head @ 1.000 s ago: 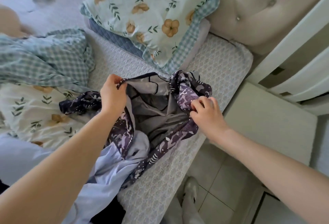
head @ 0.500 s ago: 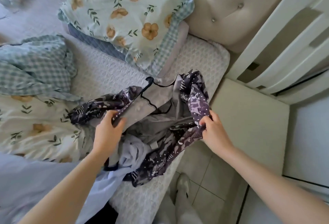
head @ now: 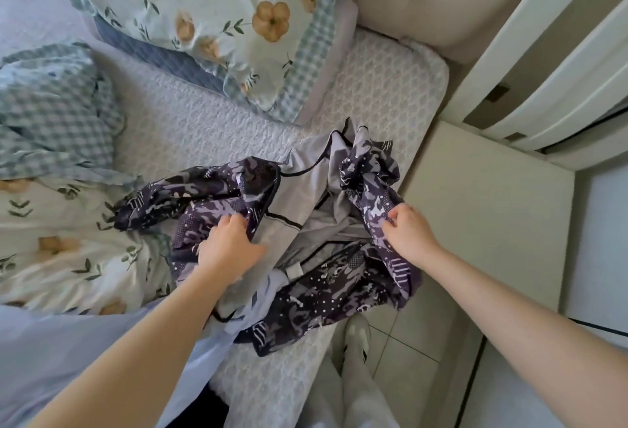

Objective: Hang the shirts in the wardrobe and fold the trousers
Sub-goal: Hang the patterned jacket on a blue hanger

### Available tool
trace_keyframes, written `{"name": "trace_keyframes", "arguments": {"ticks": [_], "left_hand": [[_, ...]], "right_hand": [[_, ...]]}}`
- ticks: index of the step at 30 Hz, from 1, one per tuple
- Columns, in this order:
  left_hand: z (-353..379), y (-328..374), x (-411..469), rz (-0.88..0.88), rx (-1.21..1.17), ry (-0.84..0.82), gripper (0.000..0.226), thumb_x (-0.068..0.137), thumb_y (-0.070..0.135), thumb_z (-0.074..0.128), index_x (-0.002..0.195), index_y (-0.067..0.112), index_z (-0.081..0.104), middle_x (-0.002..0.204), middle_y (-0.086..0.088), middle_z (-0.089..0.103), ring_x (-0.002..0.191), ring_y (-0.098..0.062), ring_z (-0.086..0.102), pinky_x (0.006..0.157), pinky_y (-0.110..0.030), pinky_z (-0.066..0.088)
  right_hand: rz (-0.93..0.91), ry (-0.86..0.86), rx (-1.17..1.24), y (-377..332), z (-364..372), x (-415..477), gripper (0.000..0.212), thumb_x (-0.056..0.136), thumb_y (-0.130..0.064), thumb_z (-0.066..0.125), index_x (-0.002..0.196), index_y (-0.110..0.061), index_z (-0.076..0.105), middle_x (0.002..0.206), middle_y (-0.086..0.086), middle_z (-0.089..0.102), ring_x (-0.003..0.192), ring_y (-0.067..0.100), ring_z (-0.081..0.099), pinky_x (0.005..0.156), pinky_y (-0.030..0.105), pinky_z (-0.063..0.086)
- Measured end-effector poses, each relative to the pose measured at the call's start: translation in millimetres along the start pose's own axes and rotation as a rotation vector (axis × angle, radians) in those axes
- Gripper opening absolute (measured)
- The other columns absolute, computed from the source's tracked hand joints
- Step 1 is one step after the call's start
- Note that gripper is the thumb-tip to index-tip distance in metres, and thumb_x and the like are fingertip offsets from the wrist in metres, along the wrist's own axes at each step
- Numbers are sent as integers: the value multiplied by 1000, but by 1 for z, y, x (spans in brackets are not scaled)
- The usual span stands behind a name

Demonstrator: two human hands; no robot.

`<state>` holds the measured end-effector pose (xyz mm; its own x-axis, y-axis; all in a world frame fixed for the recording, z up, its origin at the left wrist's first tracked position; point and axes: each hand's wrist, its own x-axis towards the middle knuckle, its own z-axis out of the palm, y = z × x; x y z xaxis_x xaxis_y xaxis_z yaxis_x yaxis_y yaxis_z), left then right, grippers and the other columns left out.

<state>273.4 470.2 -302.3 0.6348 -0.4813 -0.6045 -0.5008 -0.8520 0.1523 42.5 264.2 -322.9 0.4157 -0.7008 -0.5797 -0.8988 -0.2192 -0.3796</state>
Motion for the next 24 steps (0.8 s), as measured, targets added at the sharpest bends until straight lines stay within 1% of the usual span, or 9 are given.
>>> {"name": "trace_keyframes", "arguments": {"ticks": [4,6,8,11,13,15,19,21,24], "left_hand": [[-6,46,28,96,-93,222,46,87,30,65,128,13,52,125,-8,52,118,-31,49,92,-42,43],[-5,60,45,109,-128,184,49,90,28,62,135,11,49,131,-10,52,123,-31,47,95,-42,43],[-2,71,61,95,-166,124,51,93,28,58,138,7,46,135,-13,51,126,-32,47,95,-40,42],[-1,83,76,22,-267,58,53,97,27,55,142,5,40,136,-16,51,125,-34,47,84,-32,38],[1,87,85,-47,-390,34,55,96,29,57,143,8,38,133,-15,53,119,-33,51,79,-32,39],[2,90,94,-110,-523,49,54,93,32,61,138,10,41,129,-13,56,113,-31,55,79,-33,43],[4,95,104,-222,-714,88,63,89,24,69,141,8,37,122,-4,57,107,-21,54,81,-30,41],[6,98,105,-251,-786,61,68,84,31,76,137,3,45,109,-3,58,102,-23,58,78,-31,45],[3,102,102,-267,-917,-28,68,77,33,82,129,-1,53,94,-7,62,87,-23,61,72,-28,48]], "right_hand": [[4,20,-39,-14,-9,34,38,97,-40,50,107,-5,62,118,17,52,112,37,52,100,42,42],[-2,27,12,-24,-13,50,44,96,-46,47,69,-12,58,82,11,55,87,33,58,93,43,46],[30,15,85,-33,-15,63,55,98,-46,44,53,-14,37,56,2,39,57,24,46,78,37,46],[132,-17,266,-49,-22,75,54,97,-54,43,65,-11,45,62,3,44,62,22,47,63,33,36],[199,-55,382,-50,-21,86,60,94,-61,43,109,-4,58,96,10,59,94,28,57,79,33,43],[260,-72,472,-52,-19,94,76,93,-62,44,140,-2,41,131,14,52,120,32,50,97,37,39],[317,2,573,-54,-14,110,54,93,-40,55,133,-3,49,120,13,60,106,31,56,90,36,45],[325,55,549,-54,-13,112,38,95,-25,52,125,-2,55,114,14,64,98,31,58,77,32,42],[309,119,573,-52,-16,109,33,96,-10,43,125,-6,58,119,14,64,101,30,59,76,29,39]]}}
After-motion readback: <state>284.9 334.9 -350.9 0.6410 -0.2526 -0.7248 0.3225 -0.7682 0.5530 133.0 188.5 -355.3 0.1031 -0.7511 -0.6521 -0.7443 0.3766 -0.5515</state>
